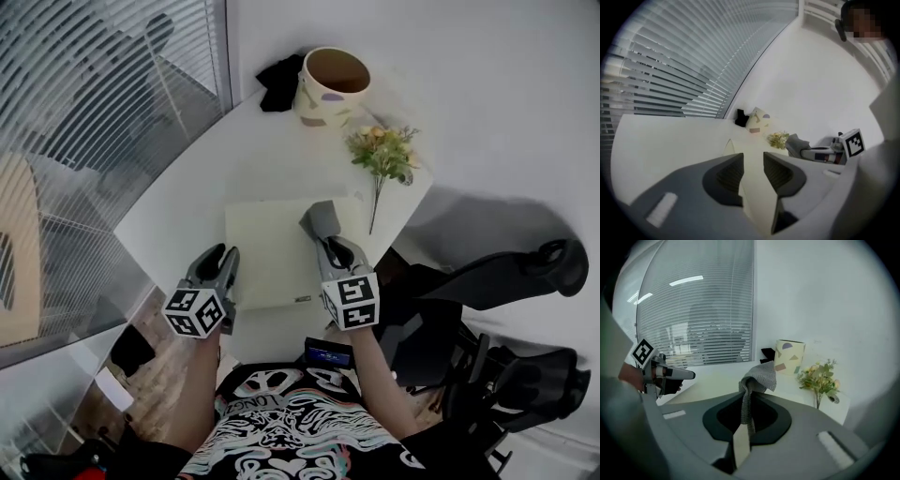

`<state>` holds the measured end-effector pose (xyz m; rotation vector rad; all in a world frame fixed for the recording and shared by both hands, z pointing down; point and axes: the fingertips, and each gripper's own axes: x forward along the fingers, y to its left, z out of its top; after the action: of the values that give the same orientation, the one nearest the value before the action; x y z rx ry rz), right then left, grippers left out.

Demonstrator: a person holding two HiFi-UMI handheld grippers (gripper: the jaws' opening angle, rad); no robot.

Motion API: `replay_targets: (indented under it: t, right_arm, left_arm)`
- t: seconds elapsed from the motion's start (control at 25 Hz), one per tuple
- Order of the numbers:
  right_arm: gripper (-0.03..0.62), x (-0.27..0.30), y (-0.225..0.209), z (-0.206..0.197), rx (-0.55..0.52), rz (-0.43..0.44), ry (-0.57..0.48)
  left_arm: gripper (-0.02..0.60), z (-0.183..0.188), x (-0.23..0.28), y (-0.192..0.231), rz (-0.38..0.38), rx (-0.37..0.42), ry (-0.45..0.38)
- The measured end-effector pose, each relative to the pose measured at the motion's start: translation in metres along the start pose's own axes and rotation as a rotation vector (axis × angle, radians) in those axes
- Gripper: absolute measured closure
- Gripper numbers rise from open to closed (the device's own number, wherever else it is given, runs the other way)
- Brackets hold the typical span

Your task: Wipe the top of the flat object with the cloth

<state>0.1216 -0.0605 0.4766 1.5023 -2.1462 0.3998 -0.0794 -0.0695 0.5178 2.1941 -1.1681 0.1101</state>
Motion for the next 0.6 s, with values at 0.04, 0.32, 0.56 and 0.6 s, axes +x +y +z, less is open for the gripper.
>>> replay_targets:
  t: [0.04,0.32,0.56,0.6]
  right_arm:
    - [0.58,-0.006,-0.001,0.004,-0.004,-0.02,-0.016]
    - [0.58,-0.049,0.003,0.022,-0.002,-0.104,-0.118]
    - [0.58,-0.09,0.012,0.029,0.008,-0.157,-0.178]
    - [0.58,-0.097,0.014,0.03,0.013,-0.164,-0.19]
  left_arm:
    - [0.396,0.007,-0.002,-0.004,-0.003,0.005,-0.015]
    - [0.428,0.052,-0.023,-0.031,0.002,0.099,-0.114]
    - [0.428,0.082,-0.047,-0.06,-0.025,0.164,-0.188]
    - [0.43,0.084,-0.051,-0.066,-0.025,0.183,-0.191]
